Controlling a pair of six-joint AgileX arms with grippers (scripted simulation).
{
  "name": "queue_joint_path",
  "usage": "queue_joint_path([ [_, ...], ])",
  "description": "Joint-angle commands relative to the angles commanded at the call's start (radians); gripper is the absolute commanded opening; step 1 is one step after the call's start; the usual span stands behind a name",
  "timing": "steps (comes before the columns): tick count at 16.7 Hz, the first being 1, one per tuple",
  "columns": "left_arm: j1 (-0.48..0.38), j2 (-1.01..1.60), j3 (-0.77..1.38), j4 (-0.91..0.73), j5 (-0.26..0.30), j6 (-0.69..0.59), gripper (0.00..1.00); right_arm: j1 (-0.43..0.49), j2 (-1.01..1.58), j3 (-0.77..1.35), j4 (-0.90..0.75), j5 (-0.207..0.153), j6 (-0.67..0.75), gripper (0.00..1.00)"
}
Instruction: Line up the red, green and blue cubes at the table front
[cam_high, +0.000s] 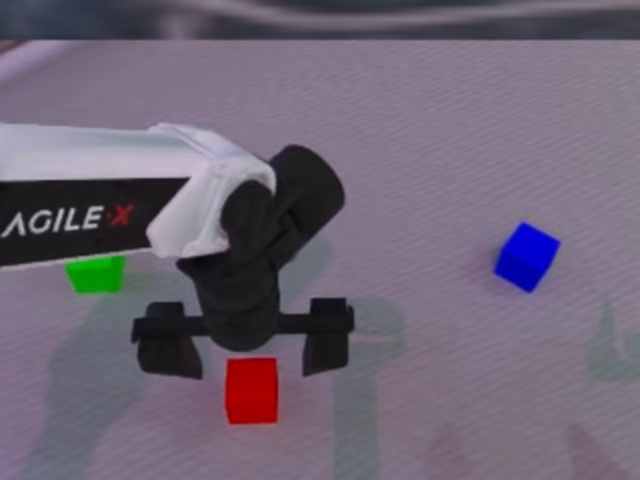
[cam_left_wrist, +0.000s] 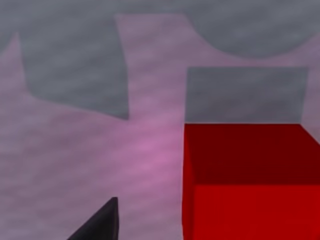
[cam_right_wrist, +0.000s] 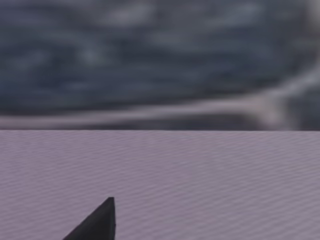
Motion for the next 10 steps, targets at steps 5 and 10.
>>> queue_joint_path([
  [5, 0.009, -0.072, 0.104, -0.184, 0.0, -0.002, 1.0, 0.0, 0.0, 0.0, 0.0, 0.0, 0.0, 1.0],
  [10, 0.005, -0.077, 0.11, -0.194, 0.0, -0.001, 1.0, 0.0, 0.0, 0.0, 0.0, 0.0, 0.0, 1.0],
])
